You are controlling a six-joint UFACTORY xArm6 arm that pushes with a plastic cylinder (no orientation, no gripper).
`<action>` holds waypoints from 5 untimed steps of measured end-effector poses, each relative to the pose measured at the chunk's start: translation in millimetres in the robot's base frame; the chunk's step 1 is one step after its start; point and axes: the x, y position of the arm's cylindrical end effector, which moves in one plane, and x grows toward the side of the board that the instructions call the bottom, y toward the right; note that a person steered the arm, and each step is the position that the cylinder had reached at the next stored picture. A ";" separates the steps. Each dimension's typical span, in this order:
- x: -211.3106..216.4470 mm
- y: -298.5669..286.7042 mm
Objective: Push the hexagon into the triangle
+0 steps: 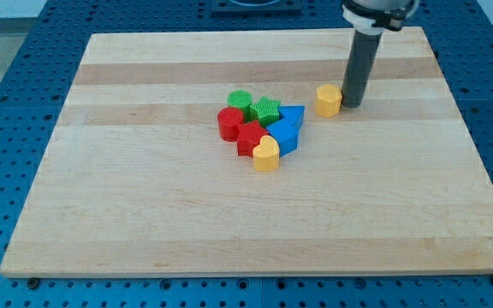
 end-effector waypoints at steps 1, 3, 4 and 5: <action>-14.2 -4.8; -8.2 -13.7; -6.6 -13.7; -1.5 -13.7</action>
